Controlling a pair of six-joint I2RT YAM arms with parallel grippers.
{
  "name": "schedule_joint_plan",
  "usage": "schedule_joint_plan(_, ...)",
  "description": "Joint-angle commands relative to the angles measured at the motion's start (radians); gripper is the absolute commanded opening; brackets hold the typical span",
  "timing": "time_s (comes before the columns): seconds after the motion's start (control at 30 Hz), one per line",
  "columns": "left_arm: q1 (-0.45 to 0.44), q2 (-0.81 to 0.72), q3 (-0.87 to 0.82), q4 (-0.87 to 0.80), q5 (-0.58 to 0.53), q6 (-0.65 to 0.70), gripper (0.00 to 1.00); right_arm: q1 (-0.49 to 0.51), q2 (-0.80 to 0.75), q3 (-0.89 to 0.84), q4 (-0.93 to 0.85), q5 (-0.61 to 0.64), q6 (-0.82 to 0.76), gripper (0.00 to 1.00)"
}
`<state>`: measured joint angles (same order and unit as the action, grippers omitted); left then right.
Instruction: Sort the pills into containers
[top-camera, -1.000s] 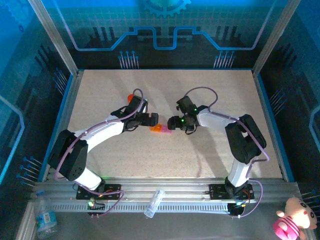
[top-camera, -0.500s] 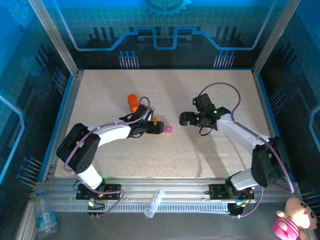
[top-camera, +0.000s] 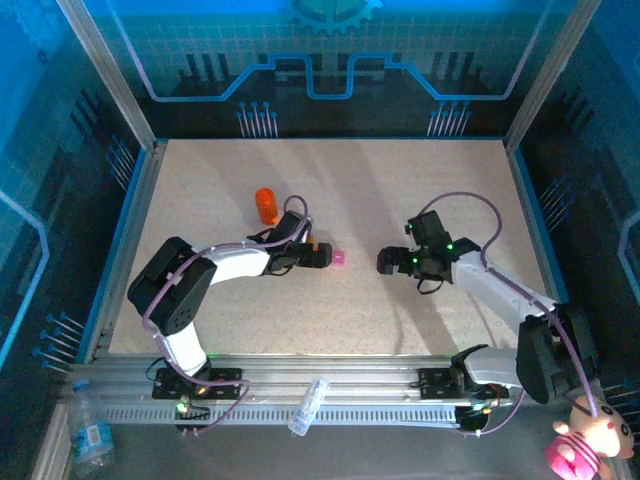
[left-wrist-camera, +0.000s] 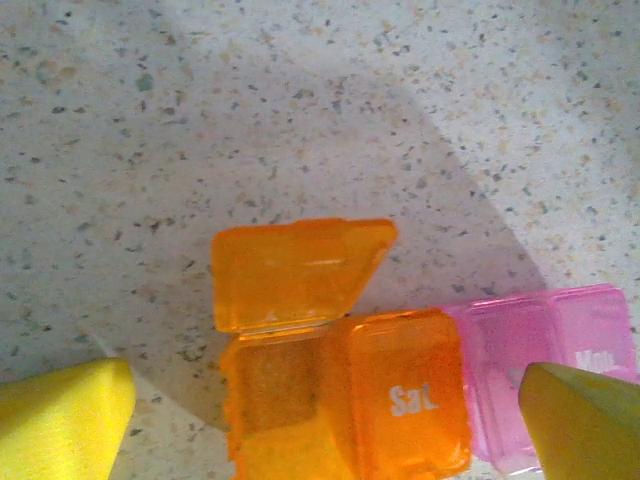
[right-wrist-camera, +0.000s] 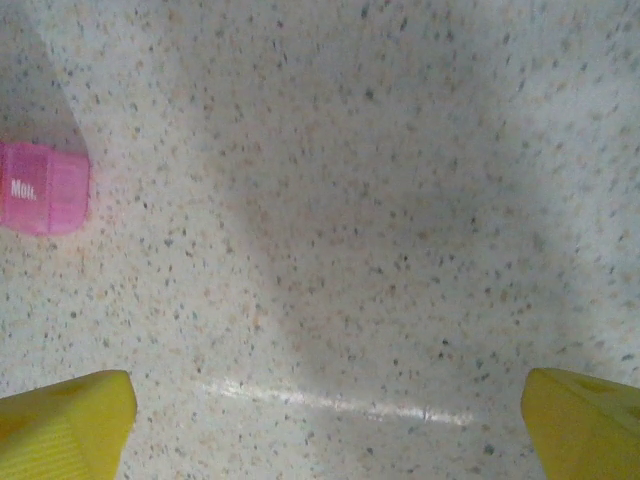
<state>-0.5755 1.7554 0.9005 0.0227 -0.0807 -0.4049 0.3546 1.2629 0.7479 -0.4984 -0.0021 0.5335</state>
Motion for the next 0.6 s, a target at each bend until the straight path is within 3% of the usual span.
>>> schedule_joint_plan(0.0,-0.018,0.016,0.020,0.026,0.015,-0.020,0.99,-0.025,-0.036,-0.041,0.081,-0.105,0.011,1.00)
schedule_joint_plan(0.27,-0.054,-0.018,-0.002,0.036,0.023,-0.039,0.99,-0.030,-0.043,-0.068,0.107,-0.150,0.008,1.00)
schedule_joint_plan(0.57,-0.093,-0.060,-0.022,0.040,0.019,-0.057,0.99,-0.030,-0.033,-0.057,0.097,-0.106,0.034,1.00)
